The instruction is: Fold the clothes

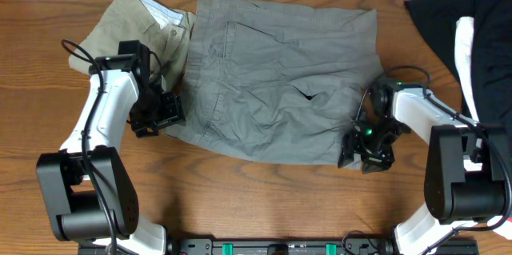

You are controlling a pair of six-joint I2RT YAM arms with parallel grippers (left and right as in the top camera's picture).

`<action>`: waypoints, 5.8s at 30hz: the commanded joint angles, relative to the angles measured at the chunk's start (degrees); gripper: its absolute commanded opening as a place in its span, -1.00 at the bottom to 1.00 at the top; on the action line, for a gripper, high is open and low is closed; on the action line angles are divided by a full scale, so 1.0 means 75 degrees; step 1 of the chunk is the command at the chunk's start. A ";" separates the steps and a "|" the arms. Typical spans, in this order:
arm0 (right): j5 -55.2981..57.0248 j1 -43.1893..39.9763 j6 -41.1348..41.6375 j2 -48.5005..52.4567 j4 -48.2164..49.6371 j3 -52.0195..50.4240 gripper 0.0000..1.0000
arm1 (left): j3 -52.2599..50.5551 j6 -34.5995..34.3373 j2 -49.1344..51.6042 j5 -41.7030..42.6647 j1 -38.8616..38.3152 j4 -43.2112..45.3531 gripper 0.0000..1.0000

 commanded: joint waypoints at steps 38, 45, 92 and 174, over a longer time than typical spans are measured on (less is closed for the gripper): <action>0.1711 -0.1737 -0.0137 -0.2865 -0.0839 0.2565 -0.97 | -0.1682 -0.0032 -0.0082 0.3136 -0.1734 0.1040 0.41; 0.1714 -0.1740 -0.0140 -0.2865 -0.0839 0.2565 -0.97 | -0.1865 -0.0560 -0.0009 0.2267 -0.2489 0.1894 0.41; 0.1276 -0.2736 -0.0901 -0.3281 -0.1037 0.2707 -0.97 | -0.0711 0.0641 -0.3389 0.2410 -0.0003 -0.1393 -0.26; 0.1533 -0.2655 0.0099 -0.4750 0.0201 0.4001 -0.97 | -0.0909 0.0874 -0.5986 0.2060 -0.0082 -0.1411 -0.88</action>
